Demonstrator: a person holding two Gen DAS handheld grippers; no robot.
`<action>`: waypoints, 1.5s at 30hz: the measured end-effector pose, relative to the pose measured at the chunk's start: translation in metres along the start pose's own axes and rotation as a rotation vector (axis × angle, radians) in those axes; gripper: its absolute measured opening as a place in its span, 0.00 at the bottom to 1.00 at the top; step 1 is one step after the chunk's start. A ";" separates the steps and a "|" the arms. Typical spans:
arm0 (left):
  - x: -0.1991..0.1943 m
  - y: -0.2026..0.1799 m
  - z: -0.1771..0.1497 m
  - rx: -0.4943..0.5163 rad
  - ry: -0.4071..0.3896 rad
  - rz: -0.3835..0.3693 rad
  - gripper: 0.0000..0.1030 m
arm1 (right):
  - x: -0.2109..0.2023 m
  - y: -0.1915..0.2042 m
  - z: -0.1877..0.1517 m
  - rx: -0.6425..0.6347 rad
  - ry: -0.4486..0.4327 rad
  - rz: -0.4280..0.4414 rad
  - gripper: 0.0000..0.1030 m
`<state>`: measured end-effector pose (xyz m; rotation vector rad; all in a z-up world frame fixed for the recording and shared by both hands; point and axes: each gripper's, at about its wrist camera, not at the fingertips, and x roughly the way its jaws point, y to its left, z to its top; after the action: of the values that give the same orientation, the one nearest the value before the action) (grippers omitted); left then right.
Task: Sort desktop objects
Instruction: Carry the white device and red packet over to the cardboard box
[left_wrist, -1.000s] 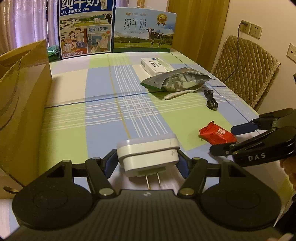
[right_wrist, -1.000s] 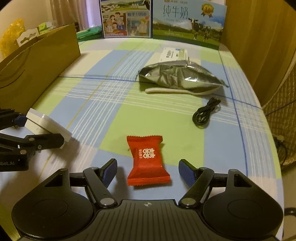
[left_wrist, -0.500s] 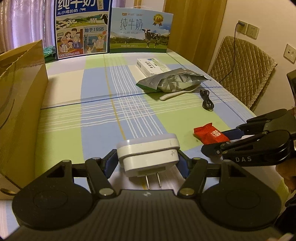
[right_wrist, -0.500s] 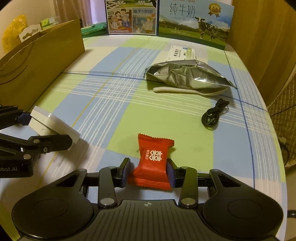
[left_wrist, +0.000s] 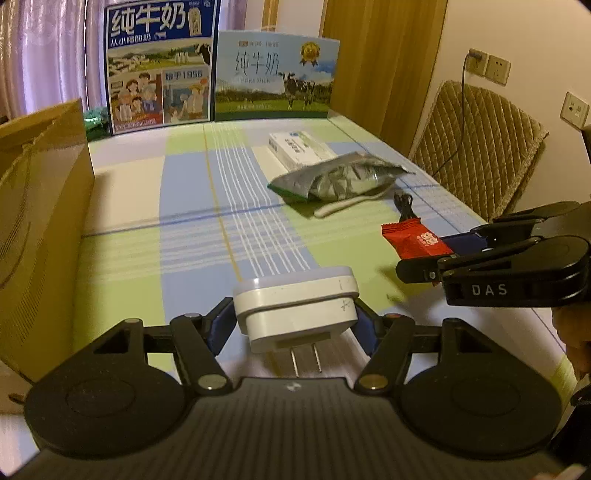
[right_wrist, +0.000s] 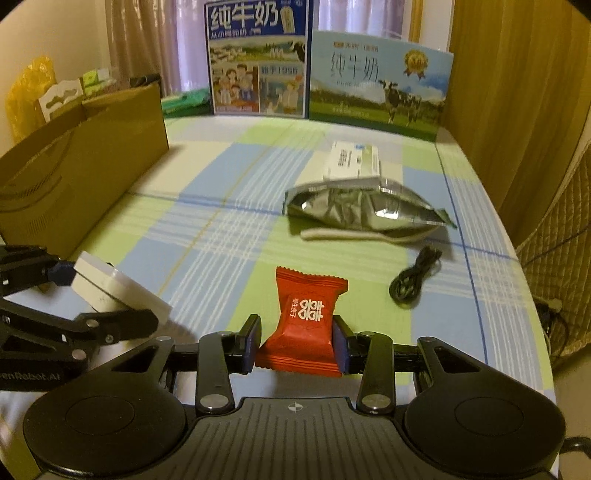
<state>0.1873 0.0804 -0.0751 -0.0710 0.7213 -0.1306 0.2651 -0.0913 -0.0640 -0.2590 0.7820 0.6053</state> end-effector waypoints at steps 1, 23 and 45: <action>-0.002 0.001 0.003 0.003 -0.009 0.005 0.60 | -0.002 0.001 0.002 0.001 -0.009 0.002 0.36; -0.107 0.064 0.057 -0.013 -0.224 0.219 0.60 | -0.053 0.058 0.094 0.035 -0.272 0.095 0.36; -0.193 0.209 0.039 -0.137 -0.183 0.425 0.60 | -0.016 0.213 0.141 -0.073 -0.276 0.362 0.36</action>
<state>0.0898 0.3157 0.0571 -0.0586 0.5483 0.3282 0.2107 0.1338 0.0446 -0.0957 0.5418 0.9894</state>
